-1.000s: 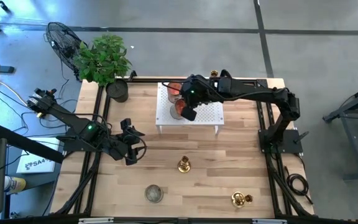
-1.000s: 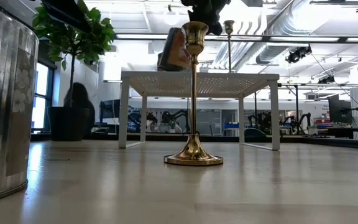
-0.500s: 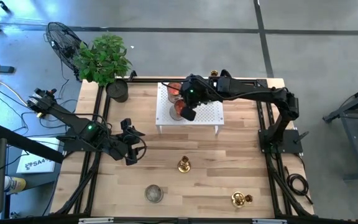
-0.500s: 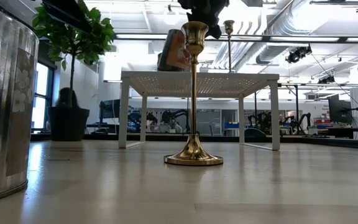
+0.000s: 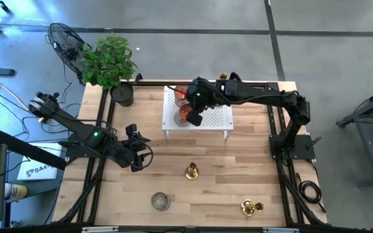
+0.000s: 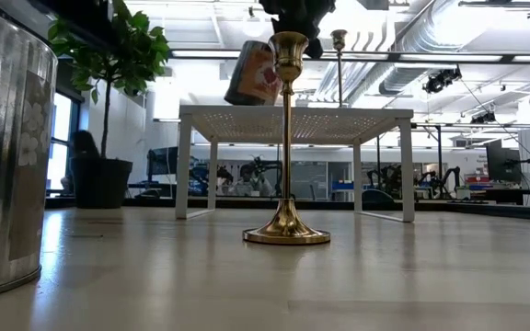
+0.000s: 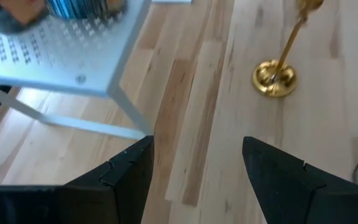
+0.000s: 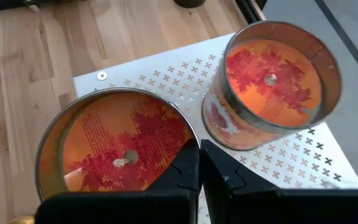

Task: Pick & Place candle stick holders
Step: Put the orange scented candle on the shelf, then put the bottom gold candle holder on the shelf

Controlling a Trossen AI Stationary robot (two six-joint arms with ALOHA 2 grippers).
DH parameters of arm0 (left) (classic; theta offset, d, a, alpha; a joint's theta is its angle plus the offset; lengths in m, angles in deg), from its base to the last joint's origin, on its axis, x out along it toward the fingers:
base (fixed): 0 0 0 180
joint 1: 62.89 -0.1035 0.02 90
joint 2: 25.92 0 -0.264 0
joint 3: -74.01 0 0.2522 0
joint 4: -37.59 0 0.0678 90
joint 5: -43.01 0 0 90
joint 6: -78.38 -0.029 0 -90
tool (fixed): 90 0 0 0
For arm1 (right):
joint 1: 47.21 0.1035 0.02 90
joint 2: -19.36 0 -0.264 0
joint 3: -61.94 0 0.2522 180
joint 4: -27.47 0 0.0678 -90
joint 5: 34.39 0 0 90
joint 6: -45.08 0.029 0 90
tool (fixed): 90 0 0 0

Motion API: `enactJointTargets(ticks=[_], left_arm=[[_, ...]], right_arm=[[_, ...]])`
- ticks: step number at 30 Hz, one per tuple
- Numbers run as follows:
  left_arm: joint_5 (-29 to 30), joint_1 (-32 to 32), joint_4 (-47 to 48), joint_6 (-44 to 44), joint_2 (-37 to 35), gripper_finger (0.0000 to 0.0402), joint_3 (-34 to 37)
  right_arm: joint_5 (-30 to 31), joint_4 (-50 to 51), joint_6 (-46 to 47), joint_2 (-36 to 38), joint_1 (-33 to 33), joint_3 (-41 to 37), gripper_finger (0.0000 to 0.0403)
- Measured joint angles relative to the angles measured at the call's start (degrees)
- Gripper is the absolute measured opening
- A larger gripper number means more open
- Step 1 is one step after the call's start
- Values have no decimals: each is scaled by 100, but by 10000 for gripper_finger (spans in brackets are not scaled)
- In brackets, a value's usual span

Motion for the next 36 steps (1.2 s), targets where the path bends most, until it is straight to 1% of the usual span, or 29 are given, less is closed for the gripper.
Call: enactJointTargets(ticks=[5,9,18,26,33,36], left_arm=[[-6,0,-73,25,2,239,271],[-5,0,-121,7,0,239,307],[-8,0,-116,-57,0,239,307],[-10,0,-116,-59,0,239,307],[-12,0,-112,-48,-2,239,307],[-80,0,-106,-30,-4,239,309]], right_arm=[[25,-40,1,0,-23,0,0],[2,-228,36,0,-23,0,4],[-56,-317,57,4,-30,7,44],[-60,-325,118,4,-23,7,61],[362,-476,-147,59,-16,7,81],[499,-681,-409,276,44,4,90]])
